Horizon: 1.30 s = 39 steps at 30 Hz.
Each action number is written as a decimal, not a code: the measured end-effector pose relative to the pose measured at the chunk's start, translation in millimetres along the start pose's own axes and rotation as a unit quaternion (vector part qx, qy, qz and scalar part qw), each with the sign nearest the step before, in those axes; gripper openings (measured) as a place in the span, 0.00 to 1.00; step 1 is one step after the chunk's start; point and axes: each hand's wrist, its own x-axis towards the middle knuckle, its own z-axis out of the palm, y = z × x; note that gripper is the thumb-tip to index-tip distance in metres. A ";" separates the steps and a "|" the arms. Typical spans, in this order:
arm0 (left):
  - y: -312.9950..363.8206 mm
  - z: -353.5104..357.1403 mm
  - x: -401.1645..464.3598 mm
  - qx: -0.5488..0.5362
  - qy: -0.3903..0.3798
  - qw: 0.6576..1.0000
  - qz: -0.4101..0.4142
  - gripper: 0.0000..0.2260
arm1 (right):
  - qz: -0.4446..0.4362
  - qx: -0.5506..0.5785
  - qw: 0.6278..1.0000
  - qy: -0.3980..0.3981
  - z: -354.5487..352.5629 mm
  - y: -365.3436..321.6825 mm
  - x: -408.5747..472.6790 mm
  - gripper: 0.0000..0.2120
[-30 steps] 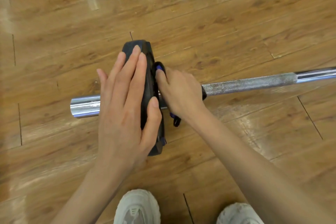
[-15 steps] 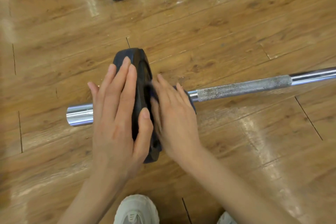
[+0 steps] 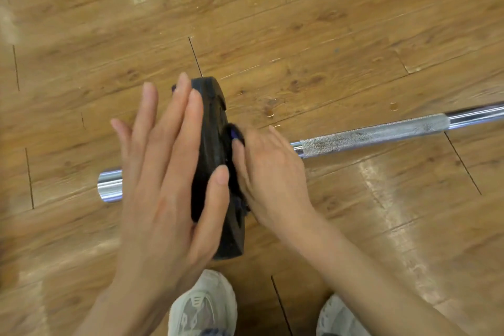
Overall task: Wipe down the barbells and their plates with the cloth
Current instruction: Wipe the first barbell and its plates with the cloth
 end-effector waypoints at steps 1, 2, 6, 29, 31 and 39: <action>2.9 2.7 -1.8 0.000 -0.009 1.000 0.004 0.25 | 0.047 -0.011 0.997 -0.067 -6.0 -2.0 16.9 0.20; 5.1 5.8 -5.5 0.001 -0.014 1.000 0.007 0.25 | 0.079 -0.016 0.991 -0.107 -9.8 -3.2 33.2 0.21; 7.1 13.9 -19.7 0.009 -0.007 1.000 0.029 0.24 | 0.031 -0.053 0.997 -0.042 -0.4 0.8 20.0 0.19; 23.5 -8.6 -23.3 -0.057 -0.072 0.996 0.003 0.26 | -0.038 -0.017 0.999 0.035 12.3 8.2 -64.1 0.18; 27.0 -8.1 -34.2 -0.041 -0.094 0.995 0.021 0.26 | 0.030 -0.044 0.999 0.001 10.6 3.2 -42.6 0.17; 42.0 -7.2 -71.2 0.018 -0.091 0.991 0.094 0.24 | -0.126 0.054 0.987 0.083 30.5 26.9 -116.0 0.19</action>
